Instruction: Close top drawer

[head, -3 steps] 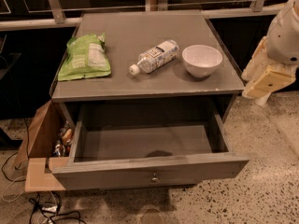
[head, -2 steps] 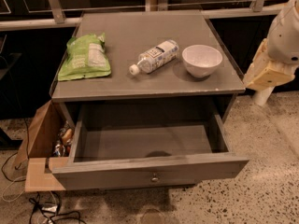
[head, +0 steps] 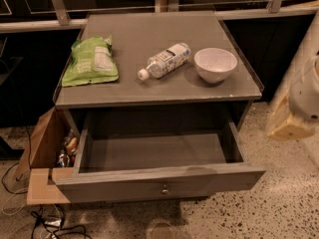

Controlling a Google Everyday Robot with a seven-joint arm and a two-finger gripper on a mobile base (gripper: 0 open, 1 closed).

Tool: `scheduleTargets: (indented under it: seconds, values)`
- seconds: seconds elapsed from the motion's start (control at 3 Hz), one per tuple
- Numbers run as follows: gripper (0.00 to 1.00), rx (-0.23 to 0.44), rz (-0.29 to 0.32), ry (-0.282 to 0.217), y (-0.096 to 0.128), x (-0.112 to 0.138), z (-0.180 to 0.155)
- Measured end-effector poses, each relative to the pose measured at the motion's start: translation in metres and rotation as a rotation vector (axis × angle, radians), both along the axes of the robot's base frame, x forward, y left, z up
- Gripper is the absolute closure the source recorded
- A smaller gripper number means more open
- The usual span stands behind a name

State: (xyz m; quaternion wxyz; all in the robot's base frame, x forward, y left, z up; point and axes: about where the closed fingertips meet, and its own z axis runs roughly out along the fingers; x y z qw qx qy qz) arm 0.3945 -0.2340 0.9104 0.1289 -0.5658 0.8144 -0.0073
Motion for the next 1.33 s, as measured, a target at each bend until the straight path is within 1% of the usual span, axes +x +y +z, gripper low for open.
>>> scheduleTargets:
  seconds: [0.33, 0.67, 1.0, 1.33]
  values:
    - [1.0, 0.009, -0.043, 0.09, -0.003, -0.017, -0.048]
    - [1.0, 0.027, -0.07, 0.151, -0.004, -0.022, -0.088]
    - [1.0, 0.074, -0.103, 0.215, 0.003, -0.015, -0.152]
    - [1.0, 0.074, -0.103, 0.215, 0.003, -0.015, -0.152]
